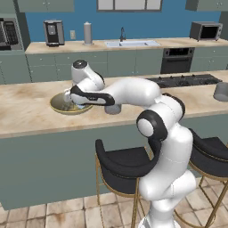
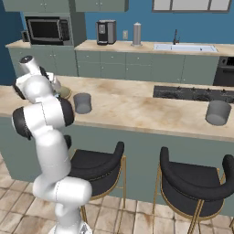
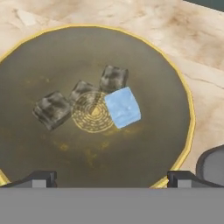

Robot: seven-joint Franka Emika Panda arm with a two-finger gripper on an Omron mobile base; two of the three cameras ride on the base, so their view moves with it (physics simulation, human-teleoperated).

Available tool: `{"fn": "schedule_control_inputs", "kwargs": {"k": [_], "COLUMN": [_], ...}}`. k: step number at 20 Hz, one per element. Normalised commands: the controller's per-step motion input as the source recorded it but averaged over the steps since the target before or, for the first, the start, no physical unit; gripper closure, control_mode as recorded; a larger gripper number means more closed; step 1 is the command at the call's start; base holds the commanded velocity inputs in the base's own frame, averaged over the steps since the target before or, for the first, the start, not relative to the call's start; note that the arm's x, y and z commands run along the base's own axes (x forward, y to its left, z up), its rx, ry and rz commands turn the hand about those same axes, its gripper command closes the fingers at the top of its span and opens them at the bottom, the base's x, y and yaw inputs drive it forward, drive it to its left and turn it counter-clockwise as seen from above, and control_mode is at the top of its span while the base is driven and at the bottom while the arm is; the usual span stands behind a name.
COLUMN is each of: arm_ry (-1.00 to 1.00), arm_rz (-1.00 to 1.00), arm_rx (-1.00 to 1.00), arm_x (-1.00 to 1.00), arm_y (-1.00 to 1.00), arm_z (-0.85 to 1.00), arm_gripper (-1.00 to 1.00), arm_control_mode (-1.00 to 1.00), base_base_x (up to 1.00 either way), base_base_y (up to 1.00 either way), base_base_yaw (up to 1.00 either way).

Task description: There are four ice cubes in the ice bowl. Place two ice cubes in each glass of water.

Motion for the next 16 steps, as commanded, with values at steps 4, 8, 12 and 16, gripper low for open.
{"fn": "schedule_control_inputs", "kwargs": {"k": [4, 8, 12, 16], "arm_ry": [0.00, 0.00, -0.02, -0.05], "arm_rz": [0.00, 0.00, 0.00, 0.00], "arm_rx": [0.00, -0.02, -0.01, 0.00], "arm_x": [0.29, 0.09, 0.14, 0.27], "arm_y": [-0.06, -0.07, -0.03, 0.00], "arm_z": [-0.22, -0.34, -0.30, -0.14], "arm_gripper": [-1.00, -1.00, -1.00, -1.00], "arm_control_mode": [-1.00, -1.00, -1.00, -1.00], "base_base_x": [0.00, 0.00, 0.00, 0.00], "base_base_y": [0.00, 0.00, 0.00, 0.00], "base_base_yaw": [0.00, 0.00, 0.00, 0.00]}}
